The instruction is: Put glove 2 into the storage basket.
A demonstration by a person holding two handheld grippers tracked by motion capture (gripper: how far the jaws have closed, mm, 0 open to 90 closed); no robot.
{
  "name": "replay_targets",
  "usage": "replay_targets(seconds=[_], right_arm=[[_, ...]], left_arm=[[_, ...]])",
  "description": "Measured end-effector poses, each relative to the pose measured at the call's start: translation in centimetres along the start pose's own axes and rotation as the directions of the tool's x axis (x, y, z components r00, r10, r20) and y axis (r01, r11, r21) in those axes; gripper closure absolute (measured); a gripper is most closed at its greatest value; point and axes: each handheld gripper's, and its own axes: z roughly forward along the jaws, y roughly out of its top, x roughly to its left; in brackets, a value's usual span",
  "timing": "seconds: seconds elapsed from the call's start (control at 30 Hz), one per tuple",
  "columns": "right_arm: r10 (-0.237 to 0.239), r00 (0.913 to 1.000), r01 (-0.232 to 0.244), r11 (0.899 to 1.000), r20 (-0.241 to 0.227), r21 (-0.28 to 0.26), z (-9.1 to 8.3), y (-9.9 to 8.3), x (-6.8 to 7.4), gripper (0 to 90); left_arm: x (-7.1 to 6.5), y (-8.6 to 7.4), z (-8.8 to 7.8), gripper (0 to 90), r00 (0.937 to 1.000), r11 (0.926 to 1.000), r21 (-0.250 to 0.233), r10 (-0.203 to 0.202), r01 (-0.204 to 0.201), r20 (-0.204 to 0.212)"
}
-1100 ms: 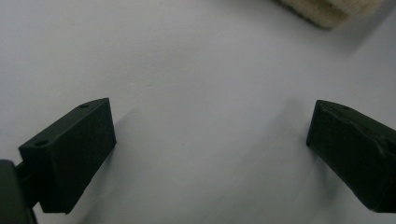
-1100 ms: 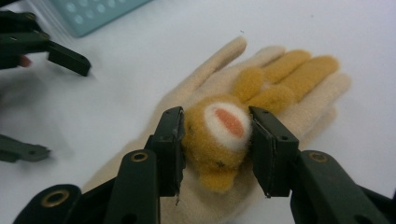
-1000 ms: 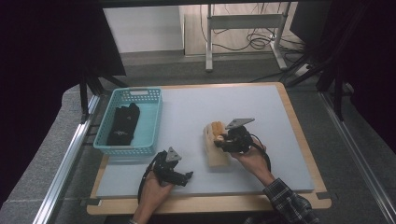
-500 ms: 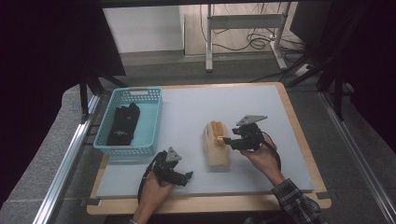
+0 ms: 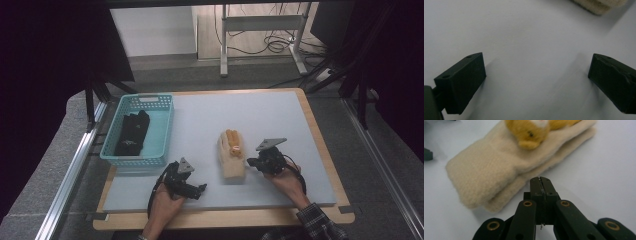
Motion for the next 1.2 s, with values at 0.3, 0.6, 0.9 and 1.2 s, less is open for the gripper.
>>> replay_targets(seconds=[0.3, 0.6, 0.9, 1.2], right_arm=[[-0.023, 0.9993, 0.023, 1.0, -0.029, 0.0, 1.4, -0.2, 1.1, 88.5], [-0.064, 0.9963, 0.065, 0.998, -0.057, -0.001, 3.1, 0.9, 3.1, 88.4], [-0.097, 0.9927, 0.096, 0.995, -0.072, -0.016, 5.3, 2.6, 4.8, 88.4], [-0.098, 0.9924, 0.096, 0.995, -0.074, -0.034, 6.7, 3.7, 5.6, 88.3]], left_arm=[[0.0, 0.0, 0.0, 1.5, 1.0, 1.0, 0.0, 0.0, 0.0, 0.0], [0.0, 0.0, 0.0, 1.5, 1.0, 1.0, 0.0, 0.0, 0.0, 0.0], [0.0, 0.0, 0.0, 1.5, 1.0, 1.0, 0.001, 0.0, 0.0, 0.0], [0.0, 0.0, 0.0, 1.5, 1.0, 1.0, 0.001, 0.0, 0.0, 0.0]])
